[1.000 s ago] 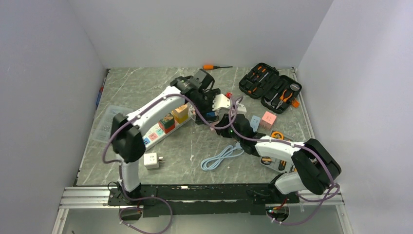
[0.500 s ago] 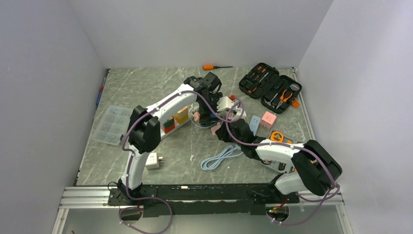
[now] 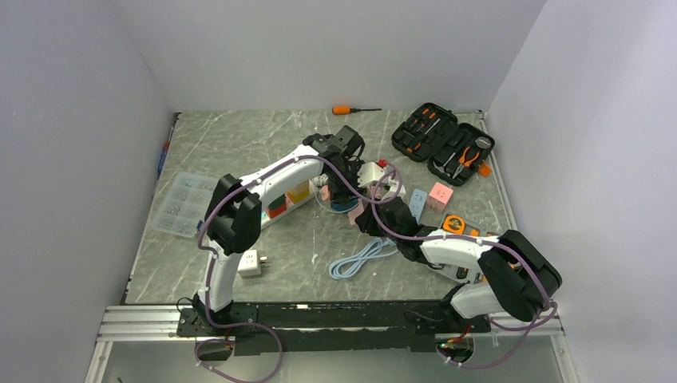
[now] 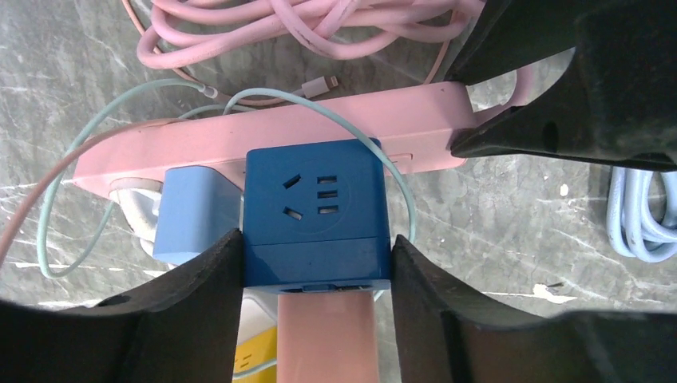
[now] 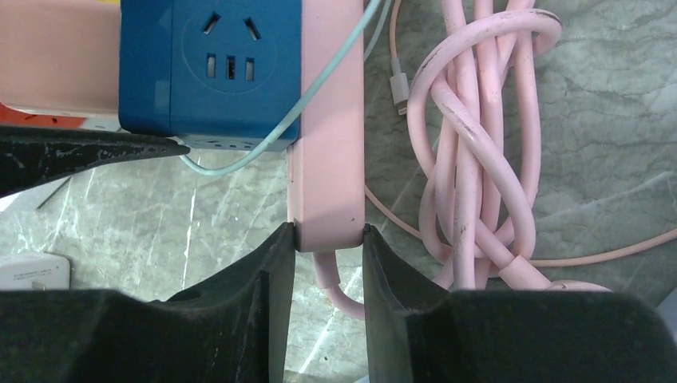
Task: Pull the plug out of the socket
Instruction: Remove the plug from the socket.
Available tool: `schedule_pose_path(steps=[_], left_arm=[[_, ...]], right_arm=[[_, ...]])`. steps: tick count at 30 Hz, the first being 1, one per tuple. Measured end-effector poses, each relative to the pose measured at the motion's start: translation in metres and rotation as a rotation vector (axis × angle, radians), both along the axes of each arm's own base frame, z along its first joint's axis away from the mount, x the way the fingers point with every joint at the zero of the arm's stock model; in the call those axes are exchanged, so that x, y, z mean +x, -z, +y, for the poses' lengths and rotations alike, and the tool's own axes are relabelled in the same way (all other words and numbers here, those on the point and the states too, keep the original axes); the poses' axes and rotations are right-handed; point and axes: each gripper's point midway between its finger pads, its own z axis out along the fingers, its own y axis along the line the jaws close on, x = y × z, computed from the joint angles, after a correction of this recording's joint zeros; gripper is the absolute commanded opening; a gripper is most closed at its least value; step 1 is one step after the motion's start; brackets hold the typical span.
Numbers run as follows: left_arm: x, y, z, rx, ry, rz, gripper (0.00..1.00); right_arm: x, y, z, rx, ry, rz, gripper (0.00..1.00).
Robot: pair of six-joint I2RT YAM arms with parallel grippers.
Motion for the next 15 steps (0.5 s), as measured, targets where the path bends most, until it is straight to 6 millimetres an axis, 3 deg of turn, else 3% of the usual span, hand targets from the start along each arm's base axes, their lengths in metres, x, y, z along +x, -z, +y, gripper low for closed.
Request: schedule_pose_path(steps=[2, 5, 8, 10, 11, 15], left_arm=[[-0.002, -0.0002, -0.0014, -0.001, -0.007, 0.006, 0.33], [-0.0041, -0.0005, -0.0022, 0.002, -0.006, 0.009, 0.3], [-0.0062, 0.0, -0.0035, 0.003, -0.001, 0.008, 0.23], [-0.0075, 0.0013, -0.0029, 0.002, -0.002, 0.004, 0.04], [-0.0076, 0.0019, -0.0014, 0.005, -0.003, -0.002, 0.0], [-0.0048, 0.0015, 0.0017, 0.014, -0.016, -0.021, 0.0]], right_arm=[[-0.0007, -0.001, -0.001, 0.005, 0.003, 0.0, 0.0], [-0.0033, -0.0007, -0.0023, 0.009, 0.003, 0.002, 0.03], [-0.0056, -0.0004, -0.0038, 0.015, 0.0, 0.002, 0.26], [-0.0067, 0.0007, -0.0042, 0.026, -0.001, 0.003, 0.36], [-0.007, 0.0008, -0.0043, 0.036, -0.003, 0.001, 0.41], [-0.0071, -0.0013, -0.0052, 0.128, -0.007, 0.001, 0.54]])
